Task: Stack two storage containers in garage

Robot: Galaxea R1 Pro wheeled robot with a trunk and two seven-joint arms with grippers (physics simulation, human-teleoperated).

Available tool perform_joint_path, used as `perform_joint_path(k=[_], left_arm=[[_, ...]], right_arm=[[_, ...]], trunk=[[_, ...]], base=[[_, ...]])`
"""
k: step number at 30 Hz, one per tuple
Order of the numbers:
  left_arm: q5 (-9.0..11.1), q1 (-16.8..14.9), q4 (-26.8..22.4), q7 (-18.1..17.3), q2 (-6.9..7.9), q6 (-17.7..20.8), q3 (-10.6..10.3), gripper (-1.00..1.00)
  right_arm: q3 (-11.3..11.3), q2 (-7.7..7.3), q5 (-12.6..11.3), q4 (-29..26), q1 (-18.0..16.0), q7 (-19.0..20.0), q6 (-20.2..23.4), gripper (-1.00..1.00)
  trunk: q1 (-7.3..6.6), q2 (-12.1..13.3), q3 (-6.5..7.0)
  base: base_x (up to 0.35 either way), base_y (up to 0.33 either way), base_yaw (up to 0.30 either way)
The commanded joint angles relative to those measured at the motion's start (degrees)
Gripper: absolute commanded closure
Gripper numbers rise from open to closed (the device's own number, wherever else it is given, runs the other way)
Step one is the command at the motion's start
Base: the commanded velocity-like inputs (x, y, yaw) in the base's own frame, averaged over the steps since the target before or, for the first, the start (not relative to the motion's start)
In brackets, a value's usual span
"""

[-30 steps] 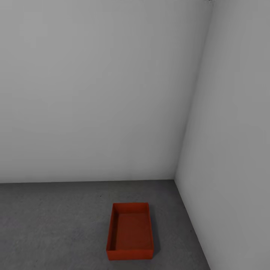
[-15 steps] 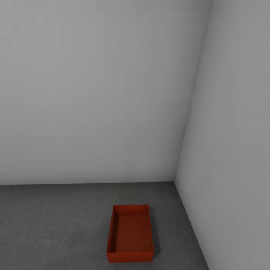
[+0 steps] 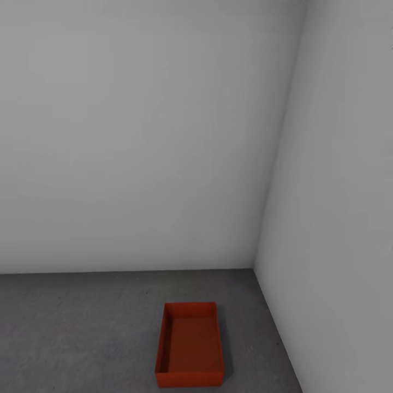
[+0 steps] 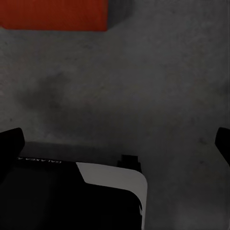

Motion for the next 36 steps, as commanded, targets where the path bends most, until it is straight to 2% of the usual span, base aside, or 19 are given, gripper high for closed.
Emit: perform_joint_path(k=[1, 22, 36], left_arm=[[0.54, -0.09, 0.16, -0.44, 0.01, -0.23, 0.2, -1.0], [0.56, -0.08, 0.16, -0.5, 0.01, -0.12, 0.2, -1.0], [0.56, -0.07, 0.16, -0.53, 0.05, -0.13, 0.2, -1.0]], right_arm=[[0.22, -0.02, -0.05, 0.07, -0.05, 0.15, -0.21, -1.0], [0.19, -0.02, -0.05, 0.06, -0.05, 0.15, -0.21, -1.0], [0.2, 0.0, -0.05, 0.06, -0.05, 0.15, -0.21, -1.0]], trunk=[[-0.2, 0.33, 0.13], [-4.81, 8.75, 4.02], [-4.82, 8.75, 4.02]], base=[[0.0, 0.0, 0.0], [0.0, 0.0, 0.0], [0.0, 0.0, 0.0]])
